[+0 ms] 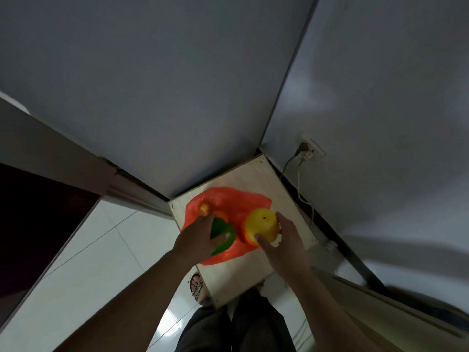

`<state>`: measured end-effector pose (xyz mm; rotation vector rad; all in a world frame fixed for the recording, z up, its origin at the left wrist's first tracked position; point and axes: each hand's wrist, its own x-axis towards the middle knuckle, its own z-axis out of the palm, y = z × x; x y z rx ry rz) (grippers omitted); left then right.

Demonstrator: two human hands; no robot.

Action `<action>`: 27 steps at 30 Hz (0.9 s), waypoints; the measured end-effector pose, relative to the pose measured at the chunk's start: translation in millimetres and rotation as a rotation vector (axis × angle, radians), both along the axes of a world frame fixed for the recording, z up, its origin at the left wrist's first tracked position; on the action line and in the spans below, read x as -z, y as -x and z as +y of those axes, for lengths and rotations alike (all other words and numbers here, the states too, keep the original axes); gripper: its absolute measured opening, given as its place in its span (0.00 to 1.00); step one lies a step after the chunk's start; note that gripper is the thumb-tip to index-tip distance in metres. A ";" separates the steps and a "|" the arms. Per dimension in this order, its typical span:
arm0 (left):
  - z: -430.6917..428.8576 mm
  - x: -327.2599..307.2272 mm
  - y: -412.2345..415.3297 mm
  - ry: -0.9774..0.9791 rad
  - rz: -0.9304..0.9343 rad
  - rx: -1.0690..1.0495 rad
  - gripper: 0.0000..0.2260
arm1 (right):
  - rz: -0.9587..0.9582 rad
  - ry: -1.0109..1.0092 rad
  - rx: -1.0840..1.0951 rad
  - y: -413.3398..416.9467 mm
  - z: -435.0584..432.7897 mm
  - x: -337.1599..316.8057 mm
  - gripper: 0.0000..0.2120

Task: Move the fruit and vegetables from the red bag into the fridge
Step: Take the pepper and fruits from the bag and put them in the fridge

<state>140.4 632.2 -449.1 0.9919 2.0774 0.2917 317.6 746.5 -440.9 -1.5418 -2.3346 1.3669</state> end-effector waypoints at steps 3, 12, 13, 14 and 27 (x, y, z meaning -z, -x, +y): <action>-5.1 -8.8 4.2 -0.005 -0.019 -0.005 0.25 | 0.023 -0.025 0.012 -0.1 -8.8 -5.3 0.35; -44.7 -101.6 5.3 -0.221 -0.122 -0.273 0.27 | 0.112 -0.104 -0.050 7.6 -36.3 -81.2 0.34; -52.2 -111.0 4.1 -0.258 -0.118 -0.299 0.26 | 0.127 -0.112 -0.056 8.8 -38.8 -89.9 0.34; -60.2 -120.0 2.6 -0.288 -0.109 -0.322 0.26 | 0.144 -0.119 -0.070 9.7 -41.4 -98.5 0.34; -140.0 -200.7 -63.4 -0.607 0.068 -0.889 0.27 | 0.385 -0.158 -0.641 21.1 -50.5 -165.9 0.34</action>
